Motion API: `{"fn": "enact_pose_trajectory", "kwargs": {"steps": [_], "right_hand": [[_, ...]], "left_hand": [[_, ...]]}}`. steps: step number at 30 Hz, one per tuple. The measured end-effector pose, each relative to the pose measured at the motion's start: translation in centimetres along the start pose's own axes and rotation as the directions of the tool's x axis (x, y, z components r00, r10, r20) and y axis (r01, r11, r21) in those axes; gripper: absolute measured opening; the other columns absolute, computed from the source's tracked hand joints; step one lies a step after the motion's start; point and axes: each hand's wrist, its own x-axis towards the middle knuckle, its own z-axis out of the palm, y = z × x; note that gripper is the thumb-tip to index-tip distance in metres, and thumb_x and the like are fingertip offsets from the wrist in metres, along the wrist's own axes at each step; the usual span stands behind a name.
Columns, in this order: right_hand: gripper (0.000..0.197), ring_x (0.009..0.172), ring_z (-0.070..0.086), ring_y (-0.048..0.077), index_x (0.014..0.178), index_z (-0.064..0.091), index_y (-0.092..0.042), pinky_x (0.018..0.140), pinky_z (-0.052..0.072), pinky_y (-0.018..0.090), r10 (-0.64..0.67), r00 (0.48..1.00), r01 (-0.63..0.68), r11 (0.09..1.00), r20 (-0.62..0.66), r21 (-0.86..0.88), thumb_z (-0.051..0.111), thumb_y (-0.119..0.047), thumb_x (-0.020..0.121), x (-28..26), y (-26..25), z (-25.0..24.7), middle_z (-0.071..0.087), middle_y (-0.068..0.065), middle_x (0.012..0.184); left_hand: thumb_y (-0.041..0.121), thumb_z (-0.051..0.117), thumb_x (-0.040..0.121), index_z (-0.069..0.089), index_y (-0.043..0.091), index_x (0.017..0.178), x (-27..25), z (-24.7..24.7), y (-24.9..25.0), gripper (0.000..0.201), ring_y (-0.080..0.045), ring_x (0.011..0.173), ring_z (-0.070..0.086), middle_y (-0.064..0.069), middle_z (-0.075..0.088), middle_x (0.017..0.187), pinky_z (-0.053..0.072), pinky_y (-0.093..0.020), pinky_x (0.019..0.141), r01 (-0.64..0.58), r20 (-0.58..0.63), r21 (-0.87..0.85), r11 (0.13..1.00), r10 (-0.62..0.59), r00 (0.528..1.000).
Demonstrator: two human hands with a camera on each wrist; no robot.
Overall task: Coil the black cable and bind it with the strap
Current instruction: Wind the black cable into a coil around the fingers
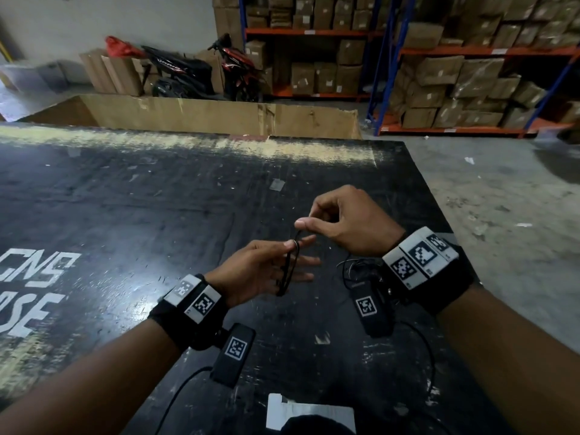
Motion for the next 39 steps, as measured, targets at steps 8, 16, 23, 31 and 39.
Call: {"fn": "enact_pose_trajectory", "kwargs": {"steps": [8,16,23,31,39], "right_hand": [[0.027,0.044,0.050,0.011,0.103,0.077,-0.010,0.052,0.043,0.026,0.012,0.998,-0.039,0.902,0.065,0.430,0.052,-0.021,0.105,-4.9,-0.6,5.1,0.057,-0.007,0.047],[0.037,0.048,0.050,0.003,0.113,0.075,-0.009,0.051,0.041,0.013,0.101,0.957,-0.233,0.824,0.271,0.516,0.045,-0.028,0.107,-6.0,3.9,9.3,0.055,0.000,0.057],[0.034,0.055,0.049,0.012,0.073,0.075,-0.023,0.059,0.039,0.032,0.214,0.956,-0.266,0.921,0.201,0.285,0.062,-0.046,0.094,-3.5,8.6,8.3,0.056,0.000,0.059],[0.032,0.060,0.061,0.018,0.066,0.070,-0.016,0.058,0.048,0.035,0.097,0.987,-0.100,0.995,0.127,0.022,0.089,-0.041,0.071,0.3,4.4,1.3,0.073,0.011,0.069],[0.033,0.058,0.064,0.013,0.067,0.074,-0.015,0.057,0.050,0.032,0.072,0.982,-0.061,0.996,0.173,-0.067,0.084,-0.046,0.077,0.4,0.8,0.4,0.073,0.004,0.064]], "left_hand": [[0.041,0.043,0.103,0.056,0.035,0.145,0.7,-1.9,2.4,0.045,-0.040,0.133,0.058,-0.012,0.064,0.144,0.032,-0.071,0.113,-0.215,-0.168,-0.284,0.934,0.173,0.971],[0.042,0.041,0.103,0.050,0.033,0.150,-0.8,-0.6,5.6,0.049,-0.042,0.141,0.051,-0.016,0.055,0.153,0.028,-0.079,0.111,-0.276,-0.010,-0.368,0.888,0.293,0.956],[0.038,0.048,0.098,0.059,0.027,0.142,-2.4,0.7,4.8,0.047,-0.049,0.138,0.050,-0.022,0.057,0.149,0.027,-0.075,0.113,-0.130,0.261,-0.291,0.948,0.210,0.942],[0.025,0.051,0.101,0.058,-0.012,0.133,-2.1,1.5,0.1,0.049,-0.039,0.129,0.063,-0.015,0.067,0.139,0.056,-0.039,0.093,0.085,0.264,-0.002,0.996,-0.081,0.961],[0.032,0.059,0.096,0.061,-0.008,0.133,-0.9,1.1,-0.6,0.054,-0.036,0.125,0.067,-0.008,0.071,0.135,0.048,-0.050,0.102,0.098,0.141,0.086,0.991,-0.110,0.984]]}}
